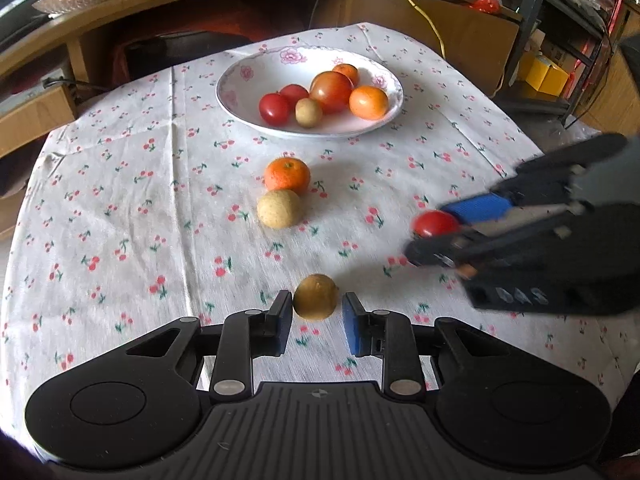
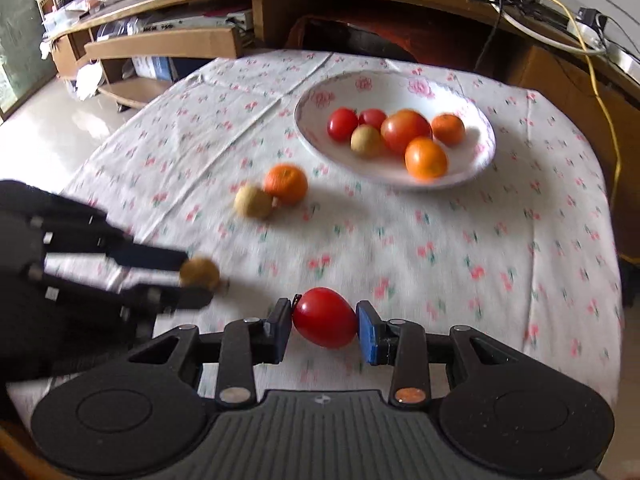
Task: Organize fruits
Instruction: 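Carry the kiwi and the red tomato over the white bowl with both grippers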
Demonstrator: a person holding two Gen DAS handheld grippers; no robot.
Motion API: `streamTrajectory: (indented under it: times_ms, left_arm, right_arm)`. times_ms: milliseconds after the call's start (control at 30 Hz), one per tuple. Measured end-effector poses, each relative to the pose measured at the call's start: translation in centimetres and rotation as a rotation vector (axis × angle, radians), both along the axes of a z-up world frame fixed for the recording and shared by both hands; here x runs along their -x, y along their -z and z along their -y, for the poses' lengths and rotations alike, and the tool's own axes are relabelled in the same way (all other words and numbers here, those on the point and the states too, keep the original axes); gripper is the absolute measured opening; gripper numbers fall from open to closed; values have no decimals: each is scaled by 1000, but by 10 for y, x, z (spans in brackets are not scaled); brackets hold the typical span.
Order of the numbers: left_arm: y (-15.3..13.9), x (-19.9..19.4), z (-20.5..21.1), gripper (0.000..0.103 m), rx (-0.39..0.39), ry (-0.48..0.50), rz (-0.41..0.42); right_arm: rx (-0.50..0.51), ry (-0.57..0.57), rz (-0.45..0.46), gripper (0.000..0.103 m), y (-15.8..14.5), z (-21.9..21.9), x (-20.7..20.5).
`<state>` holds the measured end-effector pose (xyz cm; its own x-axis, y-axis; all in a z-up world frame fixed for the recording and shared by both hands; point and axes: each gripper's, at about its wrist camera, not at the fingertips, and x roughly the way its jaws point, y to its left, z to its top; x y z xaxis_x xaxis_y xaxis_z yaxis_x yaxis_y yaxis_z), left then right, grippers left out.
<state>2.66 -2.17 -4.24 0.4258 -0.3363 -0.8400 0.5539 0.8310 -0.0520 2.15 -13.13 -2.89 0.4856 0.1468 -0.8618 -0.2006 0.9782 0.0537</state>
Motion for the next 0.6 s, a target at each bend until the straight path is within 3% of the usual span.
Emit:
streamTrajectory:
  times_ms: [167, 433, 600]
  left_arm:
    - [3, 7, 1, 36, -16, 3, 1]
    - [6, 2, 2, 40, -29, 2, 20]
    - [8, 0, 1, 47, -28, -12, 3]
  right_arm:
    - [39, -7, -20, 36, 3, 0, 32]
    - [27, 15, -22, 37, 8, 6, 35]
    - [12, -5, -31, 50, 9, 4, 34]
